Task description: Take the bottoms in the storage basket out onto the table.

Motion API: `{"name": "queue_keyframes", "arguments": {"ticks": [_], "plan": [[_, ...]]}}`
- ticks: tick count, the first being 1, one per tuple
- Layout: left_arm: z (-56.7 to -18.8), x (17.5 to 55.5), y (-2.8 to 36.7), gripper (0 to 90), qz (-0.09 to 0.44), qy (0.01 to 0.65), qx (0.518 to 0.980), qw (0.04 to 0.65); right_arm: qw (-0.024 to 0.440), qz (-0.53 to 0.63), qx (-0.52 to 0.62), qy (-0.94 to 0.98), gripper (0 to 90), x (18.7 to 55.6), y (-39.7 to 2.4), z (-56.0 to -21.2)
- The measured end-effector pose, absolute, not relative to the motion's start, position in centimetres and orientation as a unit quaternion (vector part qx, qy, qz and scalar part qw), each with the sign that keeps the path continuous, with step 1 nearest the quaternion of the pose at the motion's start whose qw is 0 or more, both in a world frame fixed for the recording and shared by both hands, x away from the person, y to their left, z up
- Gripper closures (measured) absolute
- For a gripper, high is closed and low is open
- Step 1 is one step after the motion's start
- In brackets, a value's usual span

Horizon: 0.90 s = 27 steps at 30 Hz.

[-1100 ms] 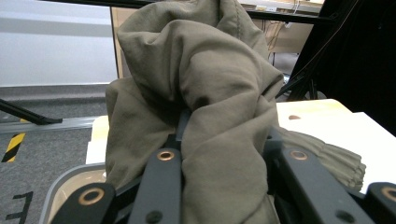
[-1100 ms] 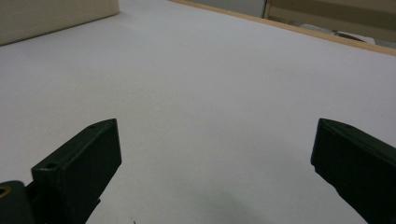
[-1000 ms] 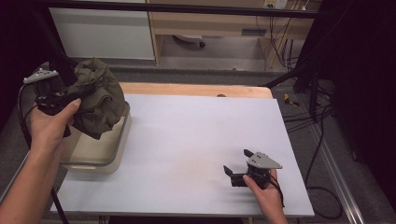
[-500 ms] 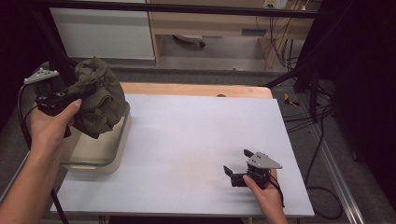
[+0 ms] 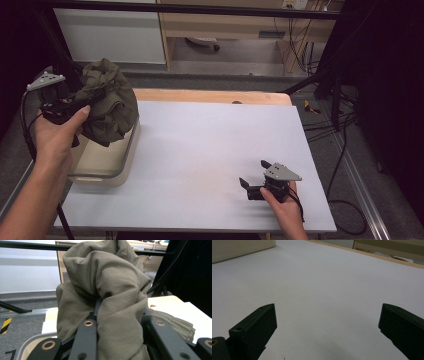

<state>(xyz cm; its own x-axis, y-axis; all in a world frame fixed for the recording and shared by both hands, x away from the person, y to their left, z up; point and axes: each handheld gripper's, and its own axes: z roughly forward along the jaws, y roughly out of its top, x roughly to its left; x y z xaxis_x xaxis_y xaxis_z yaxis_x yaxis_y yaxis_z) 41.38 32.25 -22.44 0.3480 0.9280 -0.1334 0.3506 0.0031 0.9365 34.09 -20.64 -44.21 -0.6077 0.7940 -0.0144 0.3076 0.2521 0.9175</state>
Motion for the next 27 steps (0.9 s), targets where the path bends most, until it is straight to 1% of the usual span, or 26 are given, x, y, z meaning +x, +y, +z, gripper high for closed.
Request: {"name": "queue_keyframes", "arguments": {"ticks": [14, 27], "plan": [[-21.6, 40.9, 30.5, 69.3, 0.281, 0.481, 0.645, 0.523, 0.247, 0.485, 0.373, 0.751, 2.1, 34.1, -20.8, -44.3], [-21.1, 41.9, 28.1, 69.1, 0.247, 0.483, 0.653, 0.529, 0.239, 0.489, 0.389, 0.744, 1.9, 34.1, -20.8, -44.4]]}}
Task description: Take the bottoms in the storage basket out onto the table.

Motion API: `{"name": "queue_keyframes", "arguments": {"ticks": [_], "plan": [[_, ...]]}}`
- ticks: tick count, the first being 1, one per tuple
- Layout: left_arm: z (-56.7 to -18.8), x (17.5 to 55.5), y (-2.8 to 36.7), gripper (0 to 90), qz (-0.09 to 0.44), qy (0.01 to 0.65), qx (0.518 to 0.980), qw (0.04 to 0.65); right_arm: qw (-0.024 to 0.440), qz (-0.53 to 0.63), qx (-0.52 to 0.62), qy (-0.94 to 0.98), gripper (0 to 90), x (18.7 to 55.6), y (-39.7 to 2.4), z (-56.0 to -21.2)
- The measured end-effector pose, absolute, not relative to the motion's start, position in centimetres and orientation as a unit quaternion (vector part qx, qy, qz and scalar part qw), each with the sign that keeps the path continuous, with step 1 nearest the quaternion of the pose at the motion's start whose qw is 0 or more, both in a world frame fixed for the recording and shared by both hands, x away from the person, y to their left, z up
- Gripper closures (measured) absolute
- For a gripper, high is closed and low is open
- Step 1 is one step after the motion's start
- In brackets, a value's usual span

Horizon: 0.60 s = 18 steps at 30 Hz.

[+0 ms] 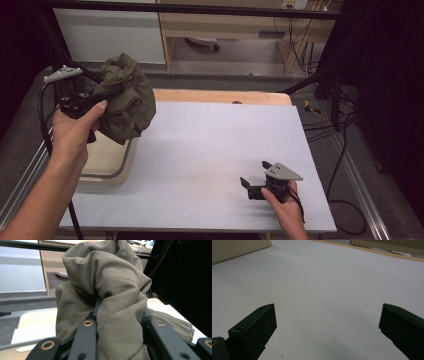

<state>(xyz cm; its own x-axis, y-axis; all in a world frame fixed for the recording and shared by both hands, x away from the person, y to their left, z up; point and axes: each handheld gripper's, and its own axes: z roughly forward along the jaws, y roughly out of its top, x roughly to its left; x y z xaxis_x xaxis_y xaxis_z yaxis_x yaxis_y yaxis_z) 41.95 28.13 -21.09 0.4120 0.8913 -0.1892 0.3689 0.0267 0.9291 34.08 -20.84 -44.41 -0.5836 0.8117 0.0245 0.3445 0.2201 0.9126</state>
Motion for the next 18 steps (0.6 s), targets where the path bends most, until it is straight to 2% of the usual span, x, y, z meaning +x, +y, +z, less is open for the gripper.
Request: {"name": "queue_keyframes", "arguments": {"ticks": [18], "plan": [[-21.2, 46.0, 21.9, 68.8, 0.239, 0.488, 0.665, 0.513, 0.227, 0.505, 0.395, 0.733, 1.9, 34.3, -21.7, -44.3]]}}
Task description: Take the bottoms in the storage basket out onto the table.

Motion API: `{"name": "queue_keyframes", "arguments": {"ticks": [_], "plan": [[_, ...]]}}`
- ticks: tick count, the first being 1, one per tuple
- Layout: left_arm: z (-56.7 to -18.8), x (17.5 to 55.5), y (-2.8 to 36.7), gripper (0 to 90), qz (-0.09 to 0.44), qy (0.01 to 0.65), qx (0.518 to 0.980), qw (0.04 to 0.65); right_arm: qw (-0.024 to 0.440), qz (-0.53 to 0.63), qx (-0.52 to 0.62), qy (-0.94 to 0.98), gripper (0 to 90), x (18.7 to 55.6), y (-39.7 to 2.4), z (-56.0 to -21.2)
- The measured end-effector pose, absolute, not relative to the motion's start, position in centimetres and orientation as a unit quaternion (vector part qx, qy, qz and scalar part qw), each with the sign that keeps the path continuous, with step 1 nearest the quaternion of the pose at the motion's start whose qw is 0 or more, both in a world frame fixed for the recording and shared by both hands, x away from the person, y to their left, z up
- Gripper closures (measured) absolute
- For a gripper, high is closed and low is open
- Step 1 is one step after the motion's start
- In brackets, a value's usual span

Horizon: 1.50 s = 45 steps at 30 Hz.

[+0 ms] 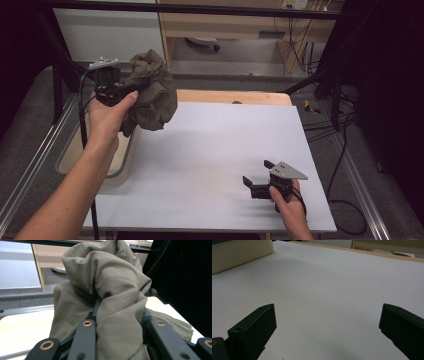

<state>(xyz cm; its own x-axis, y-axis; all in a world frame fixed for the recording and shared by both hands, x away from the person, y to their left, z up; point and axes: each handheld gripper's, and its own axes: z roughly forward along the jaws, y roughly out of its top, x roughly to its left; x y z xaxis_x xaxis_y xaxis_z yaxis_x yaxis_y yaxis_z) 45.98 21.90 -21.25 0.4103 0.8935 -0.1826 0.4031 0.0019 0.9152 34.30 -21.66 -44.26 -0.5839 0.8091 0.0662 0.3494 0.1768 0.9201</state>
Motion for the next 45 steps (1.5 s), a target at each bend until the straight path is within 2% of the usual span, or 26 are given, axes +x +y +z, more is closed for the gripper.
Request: {"name": "queue_keyframes", "arguments": {"ticks": [3, 14, 21, 25, 28, 30, 33, 45], "plan": [[-21.4, 46.5, 20.7, 68.8, 0.237, 0.485, 0.663, 0.519, 0.230, 0.496, 0.406, 0.732, 2.3, 34.6, -21.6, -44.3], [-23.0, 48.1, 16.2, 68.8, 0.249, 0.460, 0.687, 0.504, 0.307, 0.417, 0.429, 0.740, 2.3, 35.8, -21.0, -43.7], [-22.3, 48.1, 15.4, 68.8, 0.237, 0.478, 0.664, 0.523, 0.317, 0.388, 0.423, 0.755, 2.4, 36.6, -21.2, -44.1], [-22.0, 48.3, 14.6, 68.8, 0.246, 0.477, 0.669, 0.515, 0.321, 0.379, 0.408, 0.766, 2.4, 36.7, -20.7, -44.3], [-22.1, 48.7, 13.9, 68.7, 0.243, 0.479, 0.672, 0.509, 0.295, 0.404, 0.413, 0.761, 2.2, 36.9, -20.5, -44.2], [-22.2, 48.9, 13.7, 68.8, 0.242, 0.482, 0.673, 0.506, 0.301, 0.404, 0.415, 0.757, 2.5, 37.0, -20.4, -44.1], [-22.3, 49.2, 13.5, 68.7, 0.240, 0.484, 0.675, 0.502, 0.286, 0.407, 0.425, 0.757, 2.5, 37.2, -20.4, -44.2], [-23.5, 48.4, 12.4, 68.6, 0.231, 0.471, 0.686, 0.504, 0.300, 0.365, 0.406, 0.782, 3.3, 37.3, -20.5, -44.9]]}}
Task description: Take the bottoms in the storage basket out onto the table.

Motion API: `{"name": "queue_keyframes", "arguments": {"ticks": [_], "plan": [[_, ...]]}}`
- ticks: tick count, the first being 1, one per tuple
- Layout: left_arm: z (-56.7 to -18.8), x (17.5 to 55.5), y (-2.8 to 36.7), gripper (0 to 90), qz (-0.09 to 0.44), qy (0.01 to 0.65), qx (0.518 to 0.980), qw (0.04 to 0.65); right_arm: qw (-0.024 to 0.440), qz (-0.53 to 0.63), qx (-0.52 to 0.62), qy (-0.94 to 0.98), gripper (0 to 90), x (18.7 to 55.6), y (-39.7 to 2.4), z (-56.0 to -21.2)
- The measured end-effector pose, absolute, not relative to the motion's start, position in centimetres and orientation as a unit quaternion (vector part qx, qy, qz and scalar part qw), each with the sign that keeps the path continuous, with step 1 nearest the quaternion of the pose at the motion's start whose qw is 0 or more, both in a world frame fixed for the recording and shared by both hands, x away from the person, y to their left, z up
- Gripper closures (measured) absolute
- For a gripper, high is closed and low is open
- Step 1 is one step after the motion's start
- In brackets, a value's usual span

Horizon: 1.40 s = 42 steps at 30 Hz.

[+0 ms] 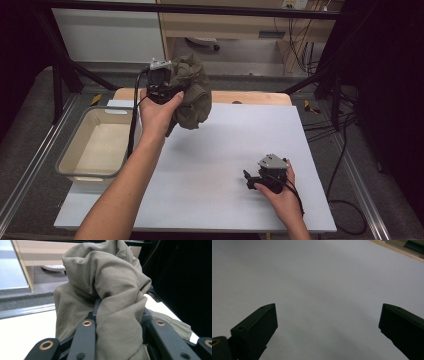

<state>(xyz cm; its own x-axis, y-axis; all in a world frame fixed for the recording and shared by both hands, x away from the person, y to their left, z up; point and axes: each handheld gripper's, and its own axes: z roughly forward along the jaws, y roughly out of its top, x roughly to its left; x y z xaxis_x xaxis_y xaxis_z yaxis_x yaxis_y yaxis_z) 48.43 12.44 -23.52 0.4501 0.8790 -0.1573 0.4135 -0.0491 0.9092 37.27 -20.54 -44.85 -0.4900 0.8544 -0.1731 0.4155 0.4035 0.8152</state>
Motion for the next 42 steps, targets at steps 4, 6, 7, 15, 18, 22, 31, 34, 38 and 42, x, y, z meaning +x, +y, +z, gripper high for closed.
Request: {"name": "queue_keyframes", "arguments": {"ticks": [4, 6, 7, 15, 18, 22, 31, 34, 38, 42], "plan": [[-23.8, 48.0, 12.4, 68.5, 0.233, 0.464, 0.690, 0.504, 0.294, 0.362, 0.397, 0.791, 3.1, 37.3, -20.1, -45.0], [-24.0, 47.8, 12.3, 68.5, 0.233, 0.462, 0.694, 0.500, 0.295, 0.360, 0.394, 0.793, 3.0, 37.2, -19.8, -45.1], [-24.1, 47.6, 12.3, 68.4, 0.234, 0.460, 0.696, 0.499, 0.296, 0.355, 0.385, 0.799, 3.1, 37.1, -19.6, -45.1], [-25.5, 47.7, 12.8, 68.3, 0.227, 0.475, 0.694, 0.492, 0.298, 0.359, 0.380, 0.799, 3.0, 37.1, -19.8, -45.0], [-26.1, 48.0, 12.9, 68.3, 0.223, 0.480, 0.694, 0.488, 0.298, 0.361, 0.381, 0.797, 3.0, 37.1, -19.9, -44.9], [-26.7, 48.1, 12.8, 68.2, 0.220, 0.482, 0.698, 0.482, 0.296, 0.351, 0.381, 0.803, 2.8, 37.2, -20.0, -45.2], [-27.0, 47.8, 12.3, 68.1, 0.220, 0.482, 0.699, 0.480, 0.294, 0.352, 0.381, 0.803, 2.7, 37.3, -20.2, -45.1], [-27.1, 47.9, 12.3, 68.1, 0.219, 0.483, 0.698, 0.481, 0.295, 0.350, 0.378, 0.805, 2.7, 37.3, -20.3, -45.1], [-27.5, 48.0, 12.0, 68.0, 0.218, 0.487, 0.699, 0.476, 0.292, 0.351, 0.381, 0.804, 2.5, 37.3, -20.3, -45.2], [-28.3, 48.1, 11.5, 67.8, 0.212, 0.485, 0.706, 0.471, 0.292, 0.352, 0.379, 0.804, 2.3, 37.3, -20.5, -45.2]]}}
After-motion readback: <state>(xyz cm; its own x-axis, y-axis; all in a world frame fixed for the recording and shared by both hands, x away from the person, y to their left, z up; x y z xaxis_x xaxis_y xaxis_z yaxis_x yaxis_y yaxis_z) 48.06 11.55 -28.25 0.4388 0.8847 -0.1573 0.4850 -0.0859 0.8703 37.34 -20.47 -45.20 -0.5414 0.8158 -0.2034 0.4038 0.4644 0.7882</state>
